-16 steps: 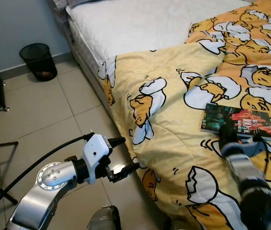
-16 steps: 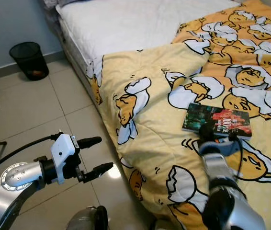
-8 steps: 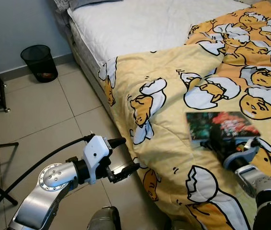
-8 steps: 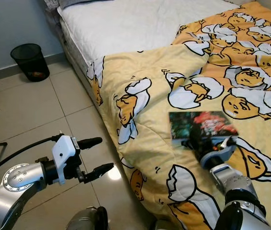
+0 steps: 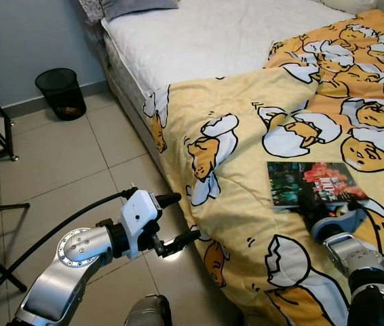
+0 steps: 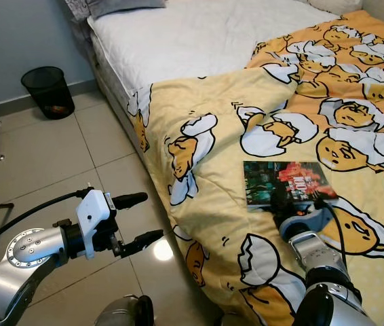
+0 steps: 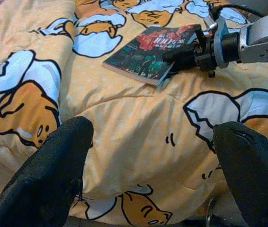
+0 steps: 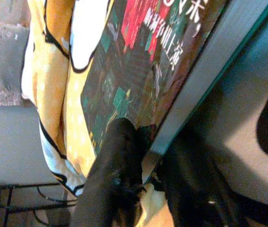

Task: Clean up the room

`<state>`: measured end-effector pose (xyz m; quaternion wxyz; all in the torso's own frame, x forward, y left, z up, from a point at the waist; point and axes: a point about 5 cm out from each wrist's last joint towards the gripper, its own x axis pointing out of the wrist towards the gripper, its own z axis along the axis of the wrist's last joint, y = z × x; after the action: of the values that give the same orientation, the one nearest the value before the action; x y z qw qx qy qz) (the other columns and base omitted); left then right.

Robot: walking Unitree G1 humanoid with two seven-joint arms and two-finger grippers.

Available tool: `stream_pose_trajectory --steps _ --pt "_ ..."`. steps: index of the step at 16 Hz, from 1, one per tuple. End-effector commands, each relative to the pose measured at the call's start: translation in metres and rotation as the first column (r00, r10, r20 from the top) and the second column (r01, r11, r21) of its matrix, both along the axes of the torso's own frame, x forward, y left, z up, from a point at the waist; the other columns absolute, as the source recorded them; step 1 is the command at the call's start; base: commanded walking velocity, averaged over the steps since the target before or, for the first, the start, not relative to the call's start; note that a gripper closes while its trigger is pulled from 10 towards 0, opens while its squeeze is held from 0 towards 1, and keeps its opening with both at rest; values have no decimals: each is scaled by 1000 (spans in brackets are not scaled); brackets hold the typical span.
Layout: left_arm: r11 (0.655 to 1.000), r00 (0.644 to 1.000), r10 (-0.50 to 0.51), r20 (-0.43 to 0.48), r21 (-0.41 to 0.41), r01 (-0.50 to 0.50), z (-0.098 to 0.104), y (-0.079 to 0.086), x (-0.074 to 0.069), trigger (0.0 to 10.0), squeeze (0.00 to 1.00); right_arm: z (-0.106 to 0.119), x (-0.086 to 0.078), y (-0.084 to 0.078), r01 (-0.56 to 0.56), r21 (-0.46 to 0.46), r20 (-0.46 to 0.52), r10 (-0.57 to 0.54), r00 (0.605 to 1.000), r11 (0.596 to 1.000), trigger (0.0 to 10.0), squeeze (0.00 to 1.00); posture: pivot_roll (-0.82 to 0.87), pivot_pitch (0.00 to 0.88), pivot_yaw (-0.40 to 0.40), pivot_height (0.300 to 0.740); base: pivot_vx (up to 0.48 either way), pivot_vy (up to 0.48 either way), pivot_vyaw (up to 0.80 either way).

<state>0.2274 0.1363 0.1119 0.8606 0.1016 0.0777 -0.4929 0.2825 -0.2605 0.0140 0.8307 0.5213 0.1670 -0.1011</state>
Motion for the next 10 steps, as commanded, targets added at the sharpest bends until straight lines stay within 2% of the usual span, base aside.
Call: stream_pose_trajectory --steps 1,3,7,8,10 --pt "1000 1000 -11 10 6 11 4 -2 -1 10000 1000 2 5 1 69 18 10 -69 998 997 10000 1000 85 69 18 740 0 0 0" --pt "1000 1000 -10 9 6 10 5 -3 0 10000 1000 4 10 3 140 41 10 -140 990 989 10000 1000 88 75 19 740 0 0 0" --pt "1000 1000 -9 5 6 9 4 -3 0 10000 1000 10 19 11 168 68 39 -170 985 984 10000 1000 91 82 18 740 0 0 0" --pt "1000 1000 -7 3 9 7 3 -2 1 10000 1000 12 22 12 184 77 53 -189 981 980 10000 0 91 83 17 740 0 0 0" --pt "1000 1000 -3 -1 11 3 0 -1 1 10000 1000 16 25 14 191 90 77 -198 977 977 10000 0 91 84 17 740 0 0 0"
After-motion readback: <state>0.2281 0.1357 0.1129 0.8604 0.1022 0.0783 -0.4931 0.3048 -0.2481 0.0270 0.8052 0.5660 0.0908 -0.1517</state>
